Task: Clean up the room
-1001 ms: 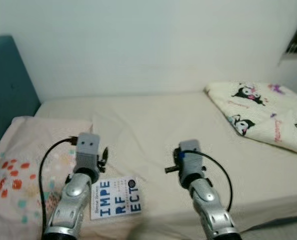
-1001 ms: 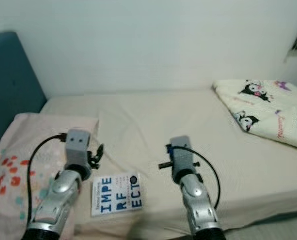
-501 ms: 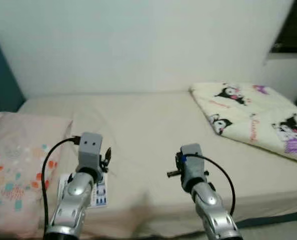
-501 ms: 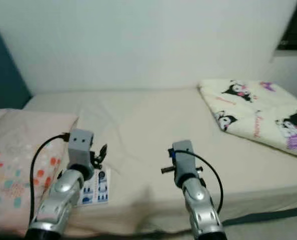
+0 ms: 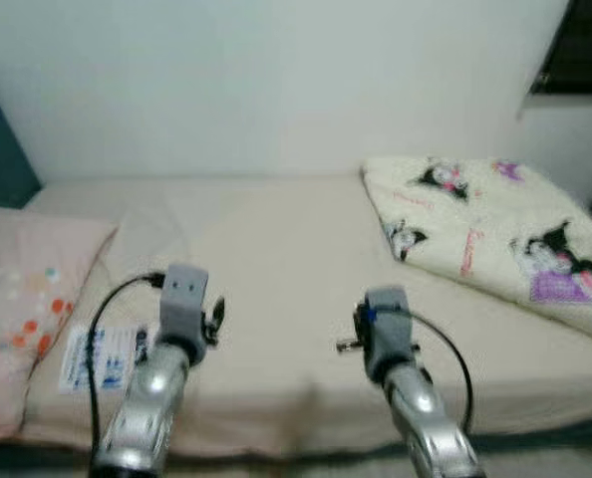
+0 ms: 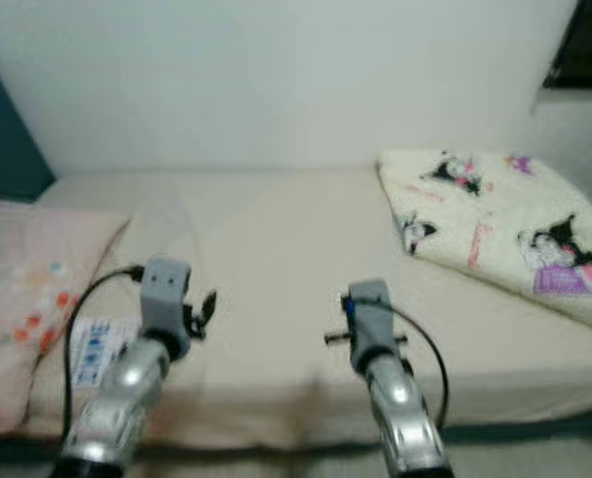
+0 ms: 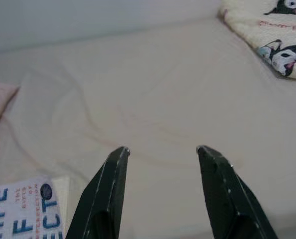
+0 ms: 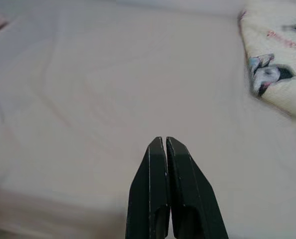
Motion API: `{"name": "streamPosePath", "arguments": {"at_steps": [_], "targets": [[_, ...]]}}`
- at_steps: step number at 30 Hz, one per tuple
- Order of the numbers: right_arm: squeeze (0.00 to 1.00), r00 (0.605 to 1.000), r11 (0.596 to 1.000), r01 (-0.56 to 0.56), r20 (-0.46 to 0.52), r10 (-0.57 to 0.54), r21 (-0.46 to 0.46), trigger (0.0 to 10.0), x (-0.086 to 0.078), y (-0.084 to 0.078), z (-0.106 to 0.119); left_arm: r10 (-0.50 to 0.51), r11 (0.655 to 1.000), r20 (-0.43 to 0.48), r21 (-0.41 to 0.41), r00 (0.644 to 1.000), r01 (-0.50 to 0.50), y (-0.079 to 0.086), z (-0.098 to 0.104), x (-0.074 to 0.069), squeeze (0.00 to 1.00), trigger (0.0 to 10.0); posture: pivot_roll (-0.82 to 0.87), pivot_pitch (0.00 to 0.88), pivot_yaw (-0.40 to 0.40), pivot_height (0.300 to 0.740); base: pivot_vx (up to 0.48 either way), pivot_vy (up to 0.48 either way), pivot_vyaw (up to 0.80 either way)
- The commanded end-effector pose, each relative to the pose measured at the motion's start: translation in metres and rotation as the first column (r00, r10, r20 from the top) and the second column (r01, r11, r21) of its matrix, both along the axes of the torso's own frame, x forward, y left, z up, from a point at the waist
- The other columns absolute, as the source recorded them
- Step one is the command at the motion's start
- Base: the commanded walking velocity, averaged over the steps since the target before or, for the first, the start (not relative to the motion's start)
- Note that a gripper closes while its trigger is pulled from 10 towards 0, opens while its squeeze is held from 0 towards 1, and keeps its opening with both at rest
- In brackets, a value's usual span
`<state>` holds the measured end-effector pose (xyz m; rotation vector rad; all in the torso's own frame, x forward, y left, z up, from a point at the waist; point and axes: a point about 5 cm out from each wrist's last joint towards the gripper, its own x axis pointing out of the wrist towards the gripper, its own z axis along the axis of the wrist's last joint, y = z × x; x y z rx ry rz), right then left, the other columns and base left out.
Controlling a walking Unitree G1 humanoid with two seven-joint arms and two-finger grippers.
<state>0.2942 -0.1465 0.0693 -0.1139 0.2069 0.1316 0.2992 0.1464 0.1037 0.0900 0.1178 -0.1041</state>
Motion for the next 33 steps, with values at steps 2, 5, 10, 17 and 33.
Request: {"name": "streamPosePath", "arguments": {"at_steps": [2, 5, 10, 17, 33], "targets": [[0.0, 1.0, 1.0, -0.007, 0.006, 0.007, 0.012, 10.0, 0.0005, 0.0056, 0.0017, 0.007, 1.0, -0.006, 0.011, 1.0, -0.007, 0.004, -0.0004, -0.0007, 0.0, 10.0, -0.02, 0.011, -0.022, 0.74, 0.0, -0.48, 0.8], [0.0, 1.0, 1.0, 0.0, 0.004, 0.0, 0.018, 10.0, -0.0002, 0.0053, 0.001, 0.002, 1.0, -0.007, 0.014, 1.0, -0.002, 0.0041, -0.0006, -0.0015, 0.0, 10.0, -0.02, 0.01, -0.018, 0.74, 0.0, -0.48, 0.8], [0.0, 1.0, 1.0, 0.007, 0.001, -0.007, 0.02, 10.0, -0.001, 0.0043, 0.0, -0.003, 1.0, -0.01, 0.019, 1.0, 0.003, 0.0045, -0.0013, -0.0022, 0.0, 10.0, -0.02, 0.01, -0.015, 0.74, 0.0, -0.478, 0.8], [0.0, 0.999, 0.998, 0.038, 0.003, -0.038, 0.046, 10.0, -0.0017, 0.0005, 0.0002, -0.01, 1.0, -0.015, 0.02, 1.0, 0.01, 0.0046, -0.0021, -0.0027, 0.0, 10.0, -0.02, 0.009, -0.012, 0.74, 0.0, -0.48, 0.42], [0.0, 0.998, 0.996, 0.063, -0.003, -0.063, 0.065, 10.0, -0.0021, -0.0033, 0.0003, -0.02, 1.0, -0.014, 0.024, 1.0, 0.02, 0.0026, -0.0027, -0.0009, 0.0, 10.0, -0.02, 0.022, -0.018, 0.74, 0.0, -0.478, 0.0]]}}
